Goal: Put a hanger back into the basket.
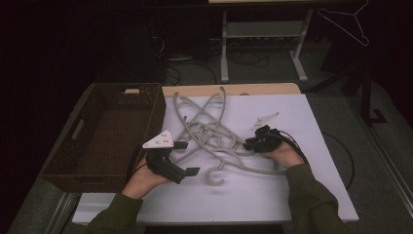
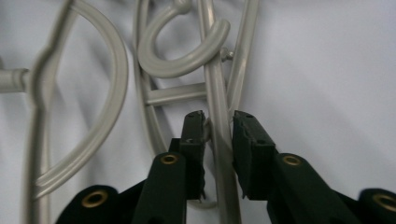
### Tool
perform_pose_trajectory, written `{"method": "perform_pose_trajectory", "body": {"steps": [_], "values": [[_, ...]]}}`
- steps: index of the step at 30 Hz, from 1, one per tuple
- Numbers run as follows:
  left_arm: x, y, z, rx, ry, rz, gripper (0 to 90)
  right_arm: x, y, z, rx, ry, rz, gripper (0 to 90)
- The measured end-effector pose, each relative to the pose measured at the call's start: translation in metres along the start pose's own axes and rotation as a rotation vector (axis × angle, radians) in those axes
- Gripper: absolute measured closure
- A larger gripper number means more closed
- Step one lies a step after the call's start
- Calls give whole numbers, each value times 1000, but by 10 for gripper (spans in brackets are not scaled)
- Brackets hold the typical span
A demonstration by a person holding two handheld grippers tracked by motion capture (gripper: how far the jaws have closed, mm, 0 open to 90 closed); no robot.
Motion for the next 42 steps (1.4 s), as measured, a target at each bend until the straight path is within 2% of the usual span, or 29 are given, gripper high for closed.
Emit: {"method": "perform_pose_trajectory", "body": {"steps": [2,9,11,12,14,18,20,25,27,28,29,31,33,34,36,37,38,39,40,42], "values": [[0,0,0,1,2,-4,0,1,2,1,2,-1,-1,777],[0,-1,0,1,-1,-3,0,3,9,-2,-1,0,-16,803],[-1,-1,0,1,-2,-3,0,5,10,-3,-6,6,-15,803],[-1,-1,0,2,-2,-5,0,8,12,-5,-22,15,-36,804],[-1,-2,0,3,-4,-2,0,12,13,-10,-2,36,-36,804],[-1,-1,0,2,-4,-5,0,20,10,-19,5,58,-108,805],[-1,0,1,1,-3,-5,0,21,4,-20,29,58,-140,805],[-1,0,2,0,-7,1,0,22,-15,-10,101,24,-228,805],[-1,1,3,-1,-10,0,0,22,-24,-3,132,7,-307,804],[-1,1,3,-1,-10,0,0,22,-24,-3,132,7,-307,804],[-2,1,4,4,-19,4,0,22,-32,4,169,-5,-352,804],[-2,1,5,5,-21,3,0,22,-37,8,199,-4,-367,803],[-3,1,6,4,-26,5,0,23,-39,9,202,1,-375,792],[-4,1,7,8,-35,9,0,25,-40,7,178,14,-334,654],[-5,1,8,8,-40,14,0,25,-39,0,152,43,-294,574],[-5,1,8,8,-40,14,0,25,-39,0,152,43,-294,574],[-6,0,9,10,-46,18,0,21,-41,-12,141,67,-254,603],[-6,0,9,10,-46,18,0,21,-41,-12,141,67,-254,603],[-7,-1,9,11,-45,14,0,12,-46,-26,114,92,-204,689],[-8,-2,9,14,-51,14,0,-2,-53,-37,95,82,-178,788]]}}
Point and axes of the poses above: each handheld gripper's, and its own axes: z roughly forward along the jaws, x roughly out of its top, y roughly to its right, the point moved 5 cm from there along z, roughly forward along the jaws, and after that the axes turned 10 degrees about -y, right-handed, at the moved point
